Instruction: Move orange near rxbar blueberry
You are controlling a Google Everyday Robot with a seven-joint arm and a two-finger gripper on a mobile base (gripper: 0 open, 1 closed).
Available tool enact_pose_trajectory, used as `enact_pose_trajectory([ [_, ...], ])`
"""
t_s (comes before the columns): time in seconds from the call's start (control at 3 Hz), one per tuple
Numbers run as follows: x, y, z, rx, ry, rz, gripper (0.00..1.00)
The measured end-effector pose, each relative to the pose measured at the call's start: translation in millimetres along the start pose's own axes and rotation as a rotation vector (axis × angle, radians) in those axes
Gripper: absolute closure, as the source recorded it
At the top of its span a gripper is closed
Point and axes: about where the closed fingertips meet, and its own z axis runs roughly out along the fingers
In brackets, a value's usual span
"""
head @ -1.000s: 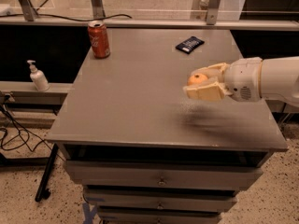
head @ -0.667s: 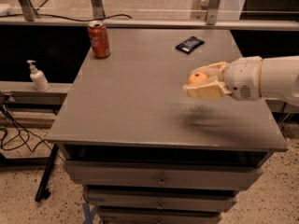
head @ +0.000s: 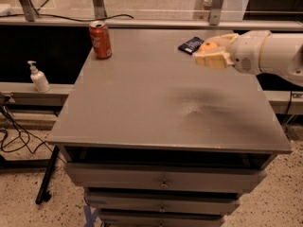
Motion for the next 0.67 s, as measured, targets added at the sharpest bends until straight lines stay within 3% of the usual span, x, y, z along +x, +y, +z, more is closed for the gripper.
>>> enact_pose_trajectory([
  [0.33,-23.8,-52.1,15.6,0.129,-0.041,0.009,1.0],
  [0.67,-45.9,-86.1,48.5,0.249,-0.085,0.081,1.0],
])
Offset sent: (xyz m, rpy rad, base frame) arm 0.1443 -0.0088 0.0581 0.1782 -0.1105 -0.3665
